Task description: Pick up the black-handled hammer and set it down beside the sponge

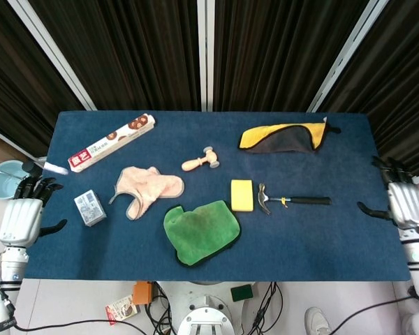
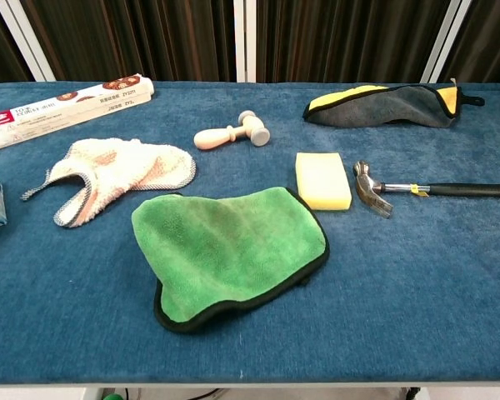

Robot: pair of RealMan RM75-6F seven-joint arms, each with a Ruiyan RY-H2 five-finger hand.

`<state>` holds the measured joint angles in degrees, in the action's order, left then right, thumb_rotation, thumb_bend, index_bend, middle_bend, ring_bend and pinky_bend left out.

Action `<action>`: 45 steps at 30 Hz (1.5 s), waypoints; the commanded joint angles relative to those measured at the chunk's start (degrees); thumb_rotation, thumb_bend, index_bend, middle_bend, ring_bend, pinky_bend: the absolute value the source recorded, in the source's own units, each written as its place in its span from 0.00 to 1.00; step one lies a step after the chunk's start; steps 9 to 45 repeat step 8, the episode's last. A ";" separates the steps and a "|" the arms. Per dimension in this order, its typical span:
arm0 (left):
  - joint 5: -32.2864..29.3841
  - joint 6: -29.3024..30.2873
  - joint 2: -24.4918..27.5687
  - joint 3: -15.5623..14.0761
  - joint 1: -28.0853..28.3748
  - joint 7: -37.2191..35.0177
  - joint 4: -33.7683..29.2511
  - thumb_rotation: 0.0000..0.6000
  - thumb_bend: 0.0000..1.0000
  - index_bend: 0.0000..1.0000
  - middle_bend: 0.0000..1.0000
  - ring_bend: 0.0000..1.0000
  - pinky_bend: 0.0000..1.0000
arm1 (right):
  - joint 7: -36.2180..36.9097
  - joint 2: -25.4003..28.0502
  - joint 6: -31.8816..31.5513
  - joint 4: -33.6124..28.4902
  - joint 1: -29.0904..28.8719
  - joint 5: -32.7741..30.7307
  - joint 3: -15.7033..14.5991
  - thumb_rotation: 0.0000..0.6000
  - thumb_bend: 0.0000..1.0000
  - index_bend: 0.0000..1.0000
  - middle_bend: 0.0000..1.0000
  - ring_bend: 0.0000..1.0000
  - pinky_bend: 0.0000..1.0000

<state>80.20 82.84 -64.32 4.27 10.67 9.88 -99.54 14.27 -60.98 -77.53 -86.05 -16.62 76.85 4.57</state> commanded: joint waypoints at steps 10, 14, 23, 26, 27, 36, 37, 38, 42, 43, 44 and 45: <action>3.29 2.83 1.29 -1.65 -2.41 -0.67 -2.23 1.00 0.09 0.28 0.18 0.08 0.11 | 6.29 3.36 -7.94 -1.38 8.48 4.54 -2.43 1.00 0.17 0.03 0.12 0.02 0.06; 3.29 2.83 1.29 -1.65 -2.41 -0.67 -2.23 1.00 0.09 0.28 0.18 0.08 0.11 | 6.29 3.36 -7.94 -1.38 8.48 4.54 -2.43 1.00 0.17 0.03 0.12 0.02 0.06; 3.29 2.83 1.29 -1.65 -2.41 -0.67 -2.23 1.00 0.09 0.28 0.18 0.08 0.11 | 6.29 3.36 -7.94 -1.38 8.48 4.54 -2.43 1.00 0.17 0.03 0.12 0.02 0.06; 3.29 2.83 1.29 -1.65 -2.41 -0.67 -2.23 1.00 0.09 0.28 0.18 0.08 0.11 | 6.29 3.36 -7.94 -1.38 8.48 4.54 -2.43 1.00 0.17 0.03 0.12 0.02 0.06; 3.29 2.83 1.29 -1.65 -2.41 -0.67 -2.23 1.00 0.09 0.28 0.18 0.08 0.11 | 6.29 3.36 -7.94 -1.38 8.48 4.54 -2.43 1.00 0.17 0.03 0.12 0.02 0.06; 3.29 2.83 1.29 -1.65 -2.41 -0.67 -2.23 1.00 0.09 0.28 0.18 0.08 0.11 | 6.29 3.36 -7.94 -1.38 8.48 4.54 -2.43 1.00 0.17 0.03 0.12 0.02 0.06; 3.29 2.83 1.29 -1.65 -2.41 -0.67 -2.23 1.00 0.09 0.28 0.18 0.08 0.11 | 6.29 3.36 -7.94 -1.38 8.48 4.54 -2.43 1.00 0.17 0.03 0.12 0.02 0.06; 3.29 2.83 1.29 -1.65 -2.41 -0.67 -2.23 1.00 0.09 0.28 0.18 0.08 0.11 | 6.29 3.36 -7.94 -1.38 8.48 4.54 -2.43 1.00 0.17 0.03 0.12 0.02 0.06; 3.29 2.83 1.29 -1.65 -2.41 -0.67 -2.23 1.00 0.09 0.28 0.18 0.08 0.11 | 6.29 3.36 -7.94 -1.38 8.48 4.54 -2.43 1.00 0.17 0.03 0.12 0.02 0.06; 3.29 2.83 1.29 -1.65 -2.41 -0.67 -2.23 1.00 0.09 0.28 0.18 0.08 0.11 | 6.29 3.36 -7.94 -1.38 8.48 4.54 -2.43 1.00 0.17 0.03 0.12 0.02 0.06; 3.29 2.83 1.29 -1.65 -2.41 -0.67 -2.23 1.00 0.09 0.28 0.18 0.08 0.11 | 6.29 3.36 -7.94 -1.38 8.48 4.54 -2.43 1.00 0.17 0.03 0.12 0.02 0.06; 3.29 2.83 1.29 -1.65 -2.41 -0.67 -2.23 1.00 0.09 0.28 0.18 0.08 0.11 | 6.29 3.36 -7.94 -1.38 8.48 4.54 -2.43 1.00 0.17 0.03 0.12 0.02 0.06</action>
